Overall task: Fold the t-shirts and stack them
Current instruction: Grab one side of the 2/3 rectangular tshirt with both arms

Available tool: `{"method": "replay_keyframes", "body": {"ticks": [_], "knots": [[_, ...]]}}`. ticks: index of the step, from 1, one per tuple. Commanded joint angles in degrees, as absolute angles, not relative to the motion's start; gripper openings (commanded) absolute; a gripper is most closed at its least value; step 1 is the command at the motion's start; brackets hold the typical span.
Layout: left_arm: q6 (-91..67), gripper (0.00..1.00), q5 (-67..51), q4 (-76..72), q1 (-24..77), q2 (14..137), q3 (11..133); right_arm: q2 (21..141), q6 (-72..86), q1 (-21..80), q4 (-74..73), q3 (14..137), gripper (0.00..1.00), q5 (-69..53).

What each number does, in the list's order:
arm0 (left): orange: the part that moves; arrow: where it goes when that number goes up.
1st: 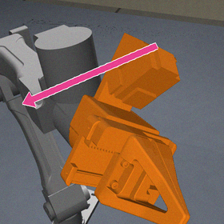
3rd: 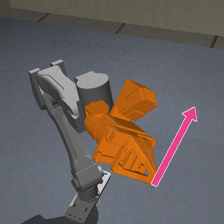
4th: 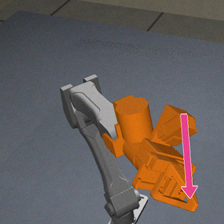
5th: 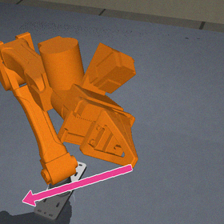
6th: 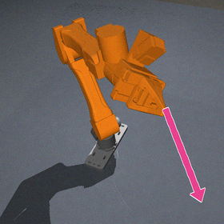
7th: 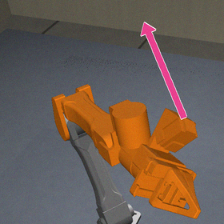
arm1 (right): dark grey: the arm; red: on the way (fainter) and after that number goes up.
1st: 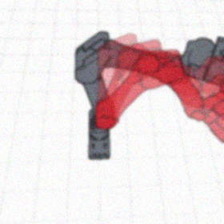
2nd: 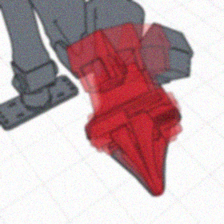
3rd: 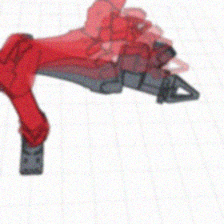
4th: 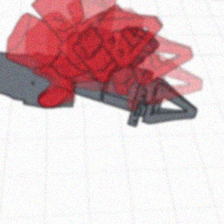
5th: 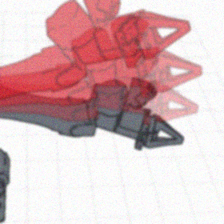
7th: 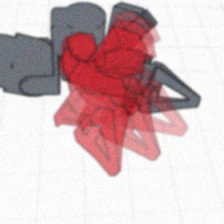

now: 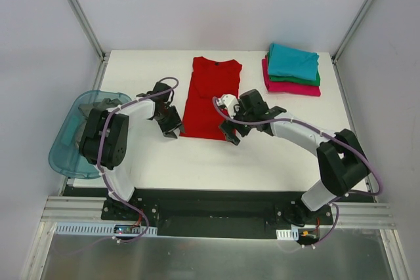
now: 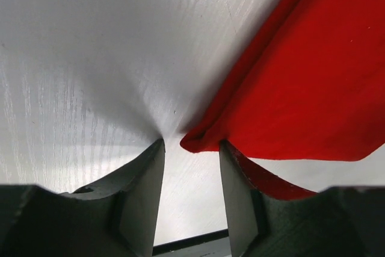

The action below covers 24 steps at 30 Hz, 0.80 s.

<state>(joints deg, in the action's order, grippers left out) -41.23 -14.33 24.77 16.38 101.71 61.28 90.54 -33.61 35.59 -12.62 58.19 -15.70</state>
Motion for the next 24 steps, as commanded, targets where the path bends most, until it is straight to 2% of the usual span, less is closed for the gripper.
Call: {"method": "replay_keyframes", "body": {"ticks": [1, 3, 7, 8, 9, 10, 21, 24], "knots": [[-41.8, 0.39, -13.6, 25.4, 16.2, 104.1, 62.2, 91.8, -39.6, 37.8, -12.1, 59.3, 0.96, -15.7], [-42.0, 0.36, -12.8, 25.4, 16.2, 104.7, 62.2, 92.5, -40.7, 38.5, -12.7, 59.3, 0.96, -15.9], [-41.5, 0.21, -12.0, 25.4, 16.2, 105.8, 62.6, 94.2, -43.0, 40.8, -13.9, 59.7, 0.99, -14.9], [-41.2, 0.15, -12.1, 25.4, 16.2, 106.1, 62.9, 94.7, -43.3, 41.4, -14.0, 60.0, 0.99, -13.7], [-41.0, 0.03, -12.1, 25.5, 16.2, 106.5, 63.2, 95.4, -43.4, 41.9, -14.1, 60.4, 0.96, -12.2], [-41.0, 0.00, -12.3, 25.4, 16.2, 106.8, 63.5, 96.0, -43.9, 42.4, -14.6, 60.6, 0.95, -11.3], [-40.7, 0.00, -10.8, 25.0, 16.1, 105.4, 63.3, 100.0, -44.7, 44.6, -17.8, 63.4, 0.72, -5.8], [-40.9, 0.00, -11.2, 25.0, 16.0, 105.2, 63.0, 103.3, -44.6, 44.6, -21.6, 67.0, 0.62, -5.1]]}}
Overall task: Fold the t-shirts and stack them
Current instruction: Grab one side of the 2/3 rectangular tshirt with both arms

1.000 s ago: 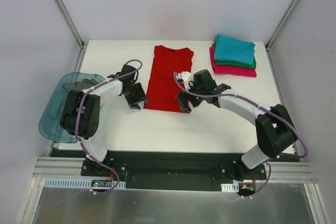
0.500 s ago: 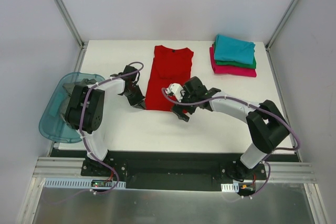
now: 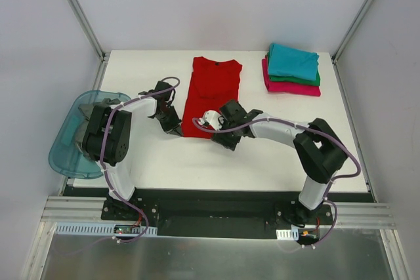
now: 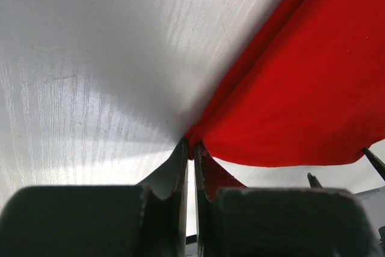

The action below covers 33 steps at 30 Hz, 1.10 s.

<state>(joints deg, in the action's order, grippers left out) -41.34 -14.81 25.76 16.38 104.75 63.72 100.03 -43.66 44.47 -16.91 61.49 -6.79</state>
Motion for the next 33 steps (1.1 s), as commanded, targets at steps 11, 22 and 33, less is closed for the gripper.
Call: {"method": "replay_keyframes", "body": {"ticks": [11, 22, 33], "knots": [[-43.1, 0.00, -9.7, 24.0, 16.0, 100.6, 59.3, 103.6, -42.5, 44.6, -27.7, 69.5, 0.18, -9.8], [-45.9, 0.00, -7.2, 23.7, 16.1, 73.6, 36.3, 88.0, -31.4, 51.6, -26.5, 59.5, 0.10, -28.2], [-49.9, 0.00, -2.6, 46.1, 16.1, 33.2, 33.4, 77.1, -5.3, 63.5, -13.2, 53.3, 0.01, -42.0]]}}
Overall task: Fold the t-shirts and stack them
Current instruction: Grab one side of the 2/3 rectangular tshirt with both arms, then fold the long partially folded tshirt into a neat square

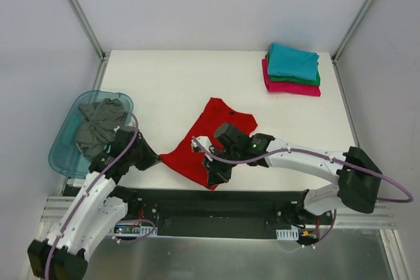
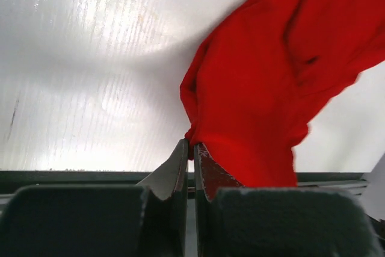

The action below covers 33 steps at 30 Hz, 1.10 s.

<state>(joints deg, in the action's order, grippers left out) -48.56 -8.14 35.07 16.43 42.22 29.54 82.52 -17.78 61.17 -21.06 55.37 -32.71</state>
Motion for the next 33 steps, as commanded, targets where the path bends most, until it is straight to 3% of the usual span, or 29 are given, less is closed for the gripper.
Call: {"method": "replay_keyframes", "body": {"ticks": [1, 5, 13, 25, 33], "knots": [[-50.1, 0.00, -2.0, 47.5, 16.1, 31.0, 34.4, 75.9, -3.4, 64.1, -11.3, 52.7, 0.00, -43.2], [-49.9, 0.00, -3.1, 50.1, 16.1, 28.3, 38.7, 72.0, 1.9, 65.2, -7.8, 51.2, 0.00, -43.9], [-48.5, 0.00, -6.8, 43.1, 16.1, 36.2, 48.2, 63.2, 5.4, 62.1, -8.4, 48.3, 0.01, -36.7], [-47.8, 0.00, -12.7, 26.1, 17.7, 56.0, 54.0, 59.7, 5.9, 46.5, -12.0, 43.6, 0.01, -33.6], [-47.1, 0.00, -6.9, 21.6, 22.9, 71.5, 62.2, 60.6, 6.6, 38.6, -11.7, 40.2, 0.01, -32.9]]}}
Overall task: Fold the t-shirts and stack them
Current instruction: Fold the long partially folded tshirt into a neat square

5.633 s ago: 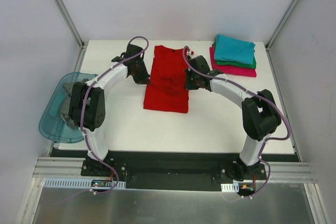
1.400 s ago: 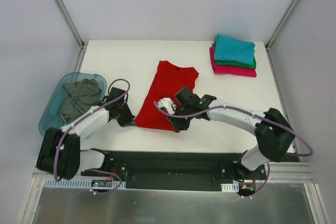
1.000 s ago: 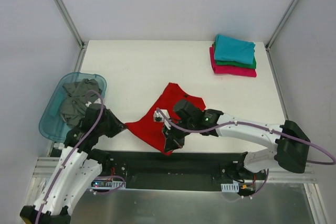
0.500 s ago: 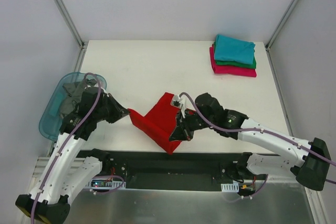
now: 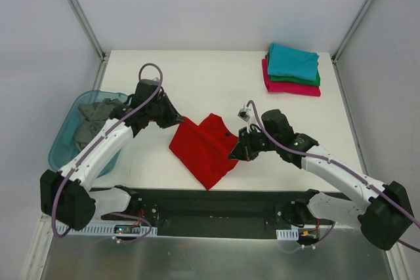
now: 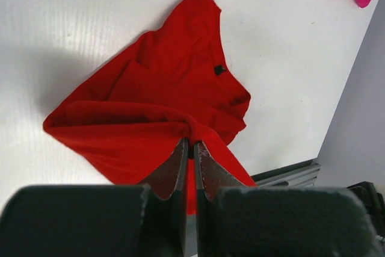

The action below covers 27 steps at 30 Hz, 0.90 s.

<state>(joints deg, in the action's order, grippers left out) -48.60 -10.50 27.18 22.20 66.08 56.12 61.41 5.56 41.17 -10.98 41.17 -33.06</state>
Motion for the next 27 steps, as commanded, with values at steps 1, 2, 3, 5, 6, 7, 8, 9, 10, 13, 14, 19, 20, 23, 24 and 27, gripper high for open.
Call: {"method": "replay_keyframes", "body": {"ticks": [1, 2, 3, 5, 6, 7, 8, 9, 10, 13, 14, 19, 20, 23, 24, 27], "knots": [[-46.8, 0.00, -7.1, 21.5, 22.9, 73.9, 63.4, 60.8, 6.9, 38.1, -11.4, 39.9, 0.01, -32.9], [-46.6, 0.00, -7.8, 21.5, 23.1, 75.7, 64.5, 61.0, 6.9, 37.3, -11.1, 39.6, 0.01, -32.5], [-46.3, 0.00, -8.0, 21.4, 23.2, 77.8, 65.5, 61.1, 6.9, 36.7, -10.9, 39.4, 0.01, -32.1], [-45.6, 0.00, -8.2, 21.4, 23.5, 81.6, 67.7, 61.6, 6.9, 35.3, -10.5, 39.1, 0.01, -31.2], [-45.2, 0.00, -8.2, 21.4, 23.6, 83.5, 68.7, 62.0, 6.9, 34.5, -10.2, 39.0, 0.01, -31.1], [-45.0, 0.00, -8.3, 21.4, 23.7, 85.4, 69.8, 62.7, 7.1, 33.8, -10.0, 39.0, 0.01, -31.0], [-44.7, 0.00, -8.7, 21.5, 23.8, 87.1, 70.7, 63.4, 7.2, 33.2, -9.8, 38.9, 0.01, -30.9], [-44.0, 0.00, -9.3, 21.4, 23.9, 89.1, 72.0, 64.2, 7.6, 32.7, -9.4, 38.9, 0.01, -31.2], [-43.4, 0.00, -10.1, 21.4, 24.0, 90.9, 73.2, 64.8, 7.9, 32.3, -9.1, 38.8, 0.00, -31.0], [-42.0, 0.00, -12.0, 21.5, 24.3, 96.8, 76.8, 66.0, 8.1, 31.9, -7.9, 38.5, 0.01, -30.4], [-41.7, 0.00, -12.1, 21.4, 24.6, 98.6, 78.2, 66.4, 8.5, 31.9, -8.1, 38.3, 0.02, -29.5], [-40.9, 0.00, -13.2, 21.5, 25.4, 105.9, 82.6, 67.8, 11.1, 30.9, -8.1, 37.5, 0.03, -23.2], [-40.7, 0.00, -13.5, 21.5, 25.6, 107.3, 83.4, 68.0, 11.8, 30.6, -8.1, 37.3, 0.03, -22.2], [-40.0, 0.00, -14.2, 21.5, 26.1, 110.4, 85.2, 68.3, 13.7, 30.4, -7.8, 36.0, 0.04, -17.4], [-39.7, 0.01, -14.5, 21.5, 26.3, 111.4, 85.8, 68.4, 14.4, 30.2, -7.8, 35.6, 0.08, -15.5], [-39.4, 0.26, -14.0, 21.5, 26.9, 114.2, 87.3, 69.5, 15.0, 30.0, -7.2, 34.8, 0.32, -9.4]]}}
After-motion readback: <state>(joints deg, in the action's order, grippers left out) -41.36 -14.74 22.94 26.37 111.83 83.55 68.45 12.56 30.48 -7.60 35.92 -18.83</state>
